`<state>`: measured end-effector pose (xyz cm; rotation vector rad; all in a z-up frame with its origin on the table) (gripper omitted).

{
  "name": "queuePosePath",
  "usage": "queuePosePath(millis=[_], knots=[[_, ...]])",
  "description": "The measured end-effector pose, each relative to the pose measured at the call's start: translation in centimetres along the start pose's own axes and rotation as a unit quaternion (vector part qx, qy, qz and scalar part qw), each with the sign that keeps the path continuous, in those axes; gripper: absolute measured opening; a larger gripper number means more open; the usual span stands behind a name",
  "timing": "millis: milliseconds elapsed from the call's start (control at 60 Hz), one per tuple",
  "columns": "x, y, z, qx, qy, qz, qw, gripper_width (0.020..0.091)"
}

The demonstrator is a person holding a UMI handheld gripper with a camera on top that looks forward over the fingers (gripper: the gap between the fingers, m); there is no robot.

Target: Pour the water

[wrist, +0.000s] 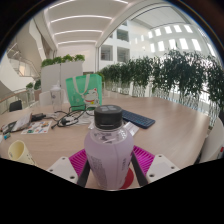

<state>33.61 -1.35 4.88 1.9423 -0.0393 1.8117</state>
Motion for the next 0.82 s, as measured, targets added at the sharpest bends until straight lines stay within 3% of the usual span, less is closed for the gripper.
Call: queuePosePath(millis=[67,133,300,600,817], knots=[[-0.2,0.5,-0.1,0.000,-0.005,-0.005,1.000,0.0789],[-0.5,1.4,-0.3,0.008,-0.021,-0.005,1.000,0.0784],[-1.9,6.9,-1.7,-0.003,-0.043,-0.045,0.998,0.0800],[-1.1,25.2,-5.7,-0.024,-0.069,-0.062,0.995,0.0814],[2.0,39.1,-10.4,-0.006,-0.057,-0.043,0.997,0.0814]])
Point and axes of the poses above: the point between the fingertips, and its own axes, seen from behind it with the camera up: z to the right, x up, y backward, against the way the camera looks, the point moved 3 cm from there along y, backward, against the way the camera looks, and after that the axes turned 1 degree about x, right-handed, at the moved point
